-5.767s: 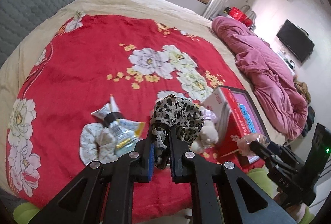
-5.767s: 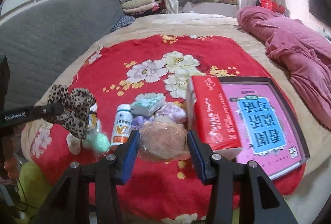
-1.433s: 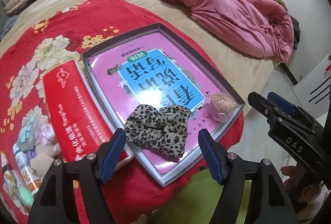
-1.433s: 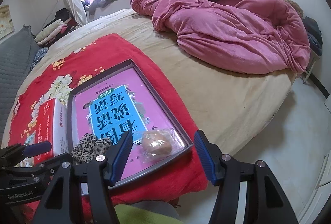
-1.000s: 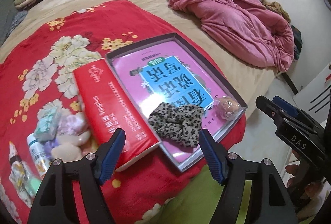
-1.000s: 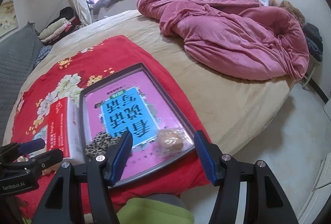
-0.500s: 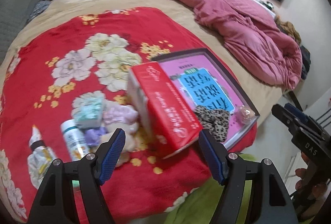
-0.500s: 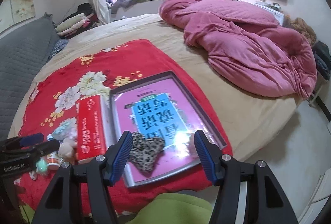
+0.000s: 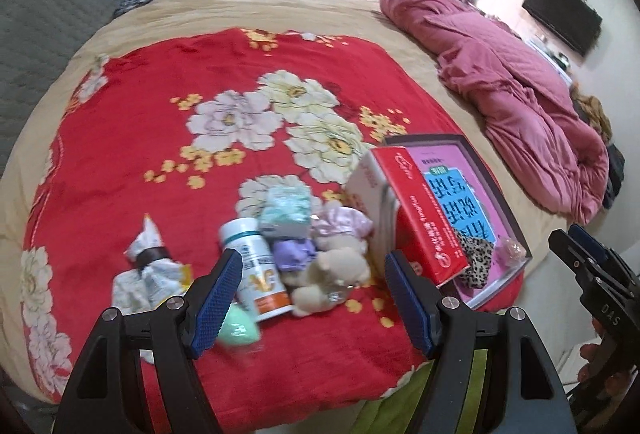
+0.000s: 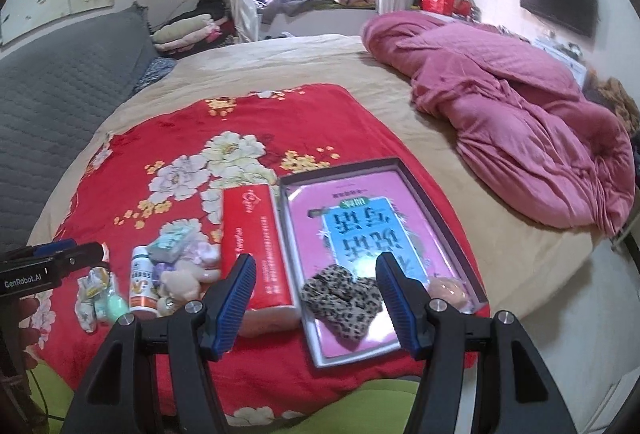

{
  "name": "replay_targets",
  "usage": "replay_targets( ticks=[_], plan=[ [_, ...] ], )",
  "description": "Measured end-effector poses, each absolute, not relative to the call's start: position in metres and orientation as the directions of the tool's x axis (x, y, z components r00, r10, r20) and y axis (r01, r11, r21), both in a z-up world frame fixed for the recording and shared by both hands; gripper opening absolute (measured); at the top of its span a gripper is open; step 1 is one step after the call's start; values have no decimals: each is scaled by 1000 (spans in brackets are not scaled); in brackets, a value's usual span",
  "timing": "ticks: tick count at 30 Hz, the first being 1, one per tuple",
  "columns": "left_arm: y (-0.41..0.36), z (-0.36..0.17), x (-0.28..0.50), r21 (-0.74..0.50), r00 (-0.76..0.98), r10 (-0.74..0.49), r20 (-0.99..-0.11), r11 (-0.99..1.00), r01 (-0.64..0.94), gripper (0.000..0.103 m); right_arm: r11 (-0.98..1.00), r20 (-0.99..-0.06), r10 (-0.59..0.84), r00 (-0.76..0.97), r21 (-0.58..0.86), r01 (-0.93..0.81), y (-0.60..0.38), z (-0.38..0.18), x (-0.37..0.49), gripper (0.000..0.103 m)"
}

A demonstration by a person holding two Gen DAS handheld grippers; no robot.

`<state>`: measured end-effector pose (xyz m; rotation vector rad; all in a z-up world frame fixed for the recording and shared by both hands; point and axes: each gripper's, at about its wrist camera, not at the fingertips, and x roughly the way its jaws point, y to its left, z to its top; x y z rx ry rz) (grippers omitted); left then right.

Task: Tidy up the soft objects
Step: 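Withdraw both grippers from the tray back toward the pile of items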

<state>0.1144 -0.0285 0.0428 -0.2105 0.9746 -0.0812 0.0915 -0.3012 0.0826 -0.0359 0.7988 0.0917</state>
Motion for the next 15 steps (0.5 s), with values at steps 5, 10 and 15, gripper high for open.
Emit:
replay_targets(
  ticks=[5,10,15],
  plan=[
    [-4,49,102,-218,582,-139,-801,973,-69,75,990,-711,104,696,3,-144,-278,86,90,62],
    [25,53,88,-208,607,-94,-789,971,-121,77,981,-709,144,690,10,-194,-253,86,91,64],
    [54,51,76,-233,615,-75,-785,956,-180,78,968,-719,180,671,8,-251,-228,80,90,64]
  ],
)
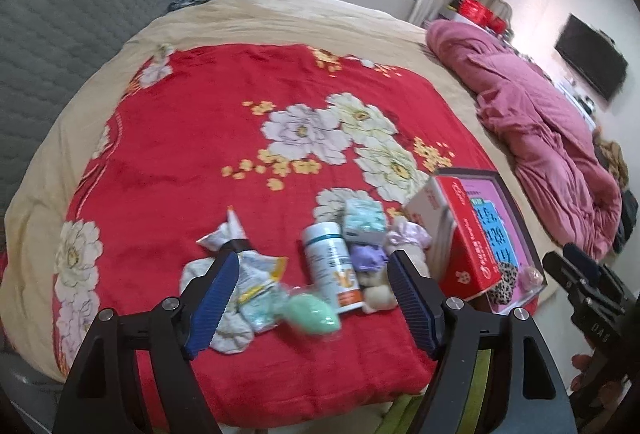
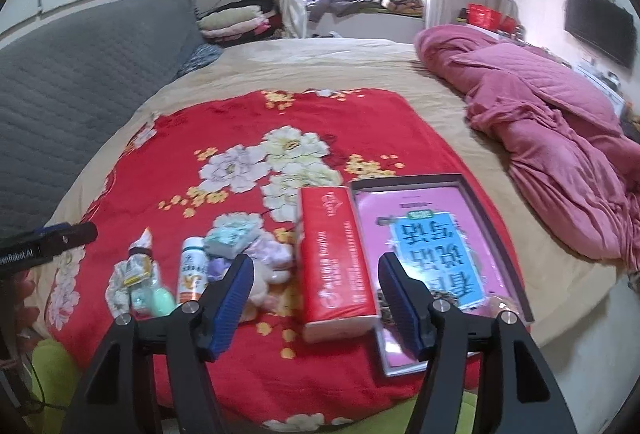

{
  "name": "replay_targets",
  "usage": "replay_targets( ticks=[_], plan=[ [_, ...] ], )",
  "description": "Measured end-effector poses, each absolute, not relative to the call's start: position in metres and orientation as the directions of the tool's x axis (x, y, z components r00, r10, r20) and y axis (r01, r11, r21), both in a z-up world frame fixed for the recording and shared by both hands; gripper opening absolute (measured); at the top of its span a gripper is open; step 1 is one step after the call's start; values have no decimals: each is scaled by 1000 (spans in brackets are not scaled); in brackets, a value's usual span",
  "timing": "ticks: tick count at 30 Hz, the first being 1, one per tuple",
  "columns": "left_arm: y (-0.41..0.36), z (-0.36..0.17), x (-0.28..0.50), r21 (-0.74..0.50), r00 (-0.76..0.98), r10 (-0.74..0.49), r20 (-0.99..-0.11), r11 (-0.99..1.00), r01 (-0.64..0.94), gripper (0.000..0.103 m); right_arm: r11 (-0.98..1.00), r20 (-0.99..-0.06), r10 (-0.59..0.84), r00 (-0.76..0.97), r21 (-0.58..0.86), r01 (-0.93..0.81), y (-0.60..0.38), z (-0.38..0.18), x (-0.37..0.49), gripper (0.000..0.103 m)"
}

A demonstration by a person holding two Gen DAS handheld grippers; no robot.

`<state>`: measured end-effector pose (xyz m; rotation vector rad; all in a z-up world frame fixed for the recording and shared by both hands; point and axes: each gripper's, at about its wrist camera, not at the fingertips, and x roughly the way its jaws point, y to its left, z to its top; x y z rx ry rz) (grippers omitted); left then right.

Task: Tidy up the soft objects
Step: 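Withdraw both grippers from the tray back toward the pile of items, then grasp the bagged green egg sponge with the left gripper while the right grasps the plush bear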

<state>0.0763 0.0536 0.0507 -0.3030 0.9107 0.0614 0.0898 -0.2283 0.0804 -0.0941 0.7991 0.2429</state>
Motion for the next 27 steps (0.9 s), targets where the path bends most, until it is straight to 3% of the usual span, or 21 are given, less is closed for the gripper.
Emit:
replay_targets(
  ticks=[12,27],
  plan=[
    [94,37,54,-263,607,-52,-793,928,-265,78,948,-735,222,640,9,-318,-195,70,91,64],
    [32,-44,64,-272,439,-171,-882,946,-178,78,932,-789,220,573,-3,-362,-171,35,97,64]
  ],
)
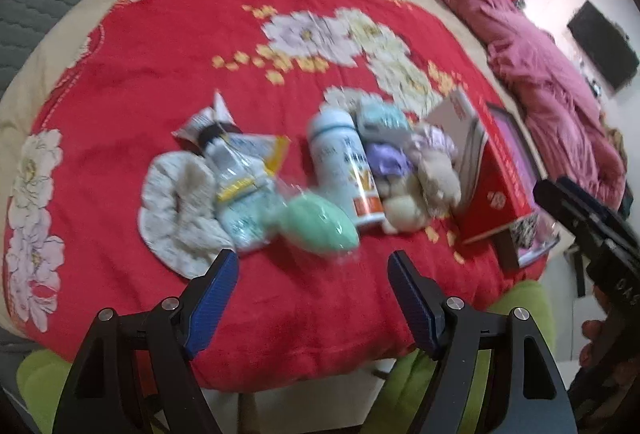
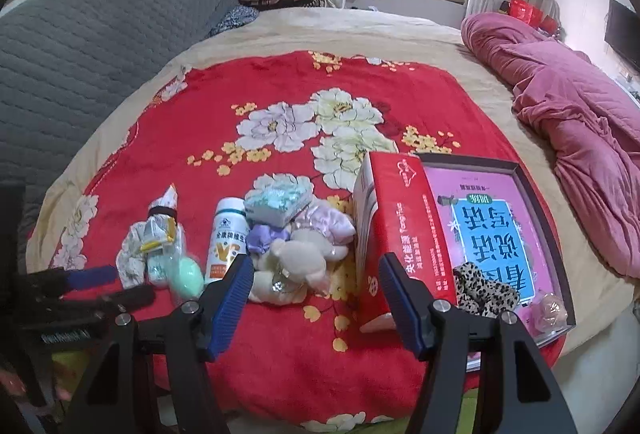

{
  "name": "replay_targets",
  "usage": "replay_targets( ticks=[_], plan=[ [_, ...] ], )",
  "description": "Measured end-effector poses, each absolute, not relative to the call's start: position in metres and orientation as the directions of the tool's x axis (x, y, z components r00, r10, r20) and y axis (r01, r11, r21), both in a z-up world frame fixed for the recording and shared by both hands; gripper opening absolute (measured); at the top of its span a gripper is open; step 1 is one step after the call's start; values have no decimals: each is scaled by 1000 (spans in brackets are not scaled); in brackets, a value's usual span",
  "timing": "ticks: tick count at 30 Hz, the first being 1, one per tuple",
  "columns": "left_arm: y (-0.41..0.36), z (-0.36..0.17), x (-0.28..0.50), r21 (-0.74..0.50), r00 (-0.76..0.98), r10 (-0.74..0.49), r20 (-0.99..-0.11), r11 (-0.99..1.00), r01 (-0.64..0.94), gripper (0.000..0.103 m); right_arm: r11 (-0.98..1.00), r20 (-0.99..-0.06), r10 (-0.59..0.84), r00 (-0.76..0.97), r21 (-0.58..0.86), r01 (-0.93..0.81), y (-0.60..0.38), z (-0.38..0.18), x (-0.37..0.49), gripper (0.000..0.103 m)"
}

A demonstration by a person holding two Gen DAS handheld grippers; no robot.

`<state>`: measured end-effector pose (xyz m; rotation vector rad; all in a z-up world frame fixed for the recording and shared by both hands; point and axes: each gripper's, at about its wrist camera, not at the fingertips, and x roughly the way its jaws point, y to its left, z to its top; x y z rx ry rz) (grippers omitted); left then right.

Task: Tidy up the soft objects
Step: 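Grasp the bagged green egg sponge with the left gripper while the right grasps the plush bear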

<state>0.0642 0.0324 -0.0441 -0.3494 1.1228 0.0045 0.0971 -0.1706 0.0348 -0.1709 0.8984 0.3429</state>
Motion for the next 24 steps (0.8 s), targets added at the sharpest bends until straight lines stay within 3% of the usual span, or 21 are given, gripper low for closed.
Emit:
replay_targets(
  ticks=[24],
  plan=[
    [30,-84,99,-240,394,-139,-908,945,-221,78,939,-866,219,450,62,-339,-142,-24,140,64]
  ],
)
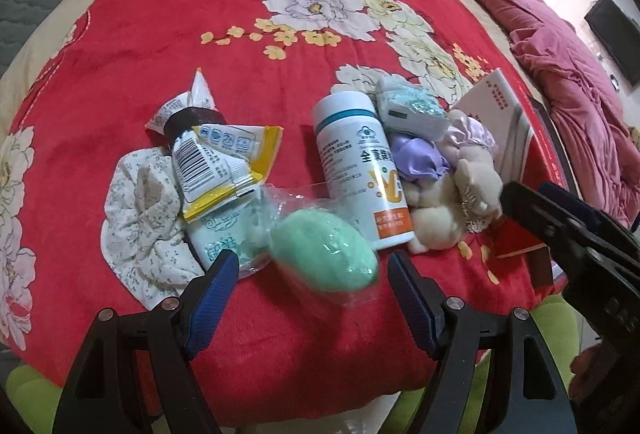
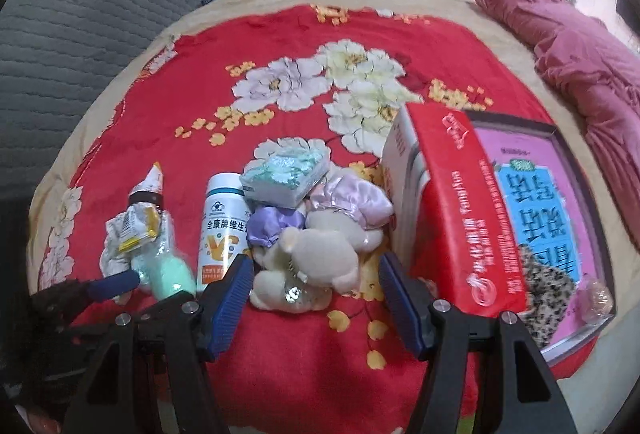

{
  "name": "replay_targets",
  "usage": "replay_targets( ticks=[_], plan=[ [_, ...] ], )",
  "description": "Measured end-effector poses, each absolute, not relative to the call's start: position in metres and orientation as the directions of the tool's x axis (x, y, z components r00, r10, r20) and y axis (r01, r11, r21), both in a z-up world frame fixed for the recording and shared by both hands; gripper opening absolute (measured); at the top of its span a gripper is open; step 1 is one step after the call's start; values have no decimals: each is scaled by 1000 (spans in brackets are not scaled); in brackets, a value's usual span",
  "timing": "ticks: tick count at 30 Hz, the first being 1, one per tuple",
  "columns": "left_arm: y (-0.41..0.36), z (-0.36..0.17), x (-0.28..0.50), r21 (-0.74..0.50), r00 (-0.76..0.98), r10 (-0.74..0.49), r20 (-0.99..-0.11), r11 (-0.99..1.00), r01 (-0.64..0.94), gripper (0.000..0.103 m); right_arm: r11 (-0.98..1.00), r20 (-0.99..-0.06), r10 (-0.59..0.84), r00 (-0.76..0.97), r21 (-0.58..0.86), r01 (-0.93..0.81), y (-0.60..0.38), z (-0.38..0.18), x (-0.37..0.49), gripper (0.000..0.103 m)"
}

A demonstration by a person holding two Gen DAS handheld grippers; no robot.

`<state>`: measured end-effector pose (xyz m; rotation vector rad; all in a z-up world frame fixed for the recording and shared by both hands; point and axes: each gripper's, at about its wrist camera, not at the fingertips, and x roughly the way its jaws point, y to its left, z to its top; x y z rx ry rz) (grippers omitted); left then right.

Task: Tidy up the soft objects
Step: 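Grasp the bagged green egg sponge with the left gripper while the right grasps the plush bear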

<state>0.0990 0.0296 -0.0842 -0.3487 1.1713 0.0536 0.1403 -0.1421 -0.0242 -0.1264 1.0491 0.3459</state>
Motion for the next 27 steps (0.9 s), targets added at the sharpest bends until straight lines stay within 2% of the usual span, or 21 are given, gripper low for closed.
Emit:
replay_targets(
  ticks=[11,21,25,27],
  plan=[
    [35,-86,104,-297,406,-191,-894,930,-216,78,966,-905,144,399,40,-256,-135,-58,165,64],
    [36,-91,109,-308,399,-201,-895,925,-224,78,967,-917,116,382,16,-254,-121,-70,174,62],
    [37,-91,109,-312,400,-204,-893,923,-225,78,970,-912,135,387,42,-237,-126,-68,174,48],
    [37,-92,110,-312,398,-204,-894,922,-228,78,971,-907,144,395,52,-234,-128,-66,173,45]
  ],
)
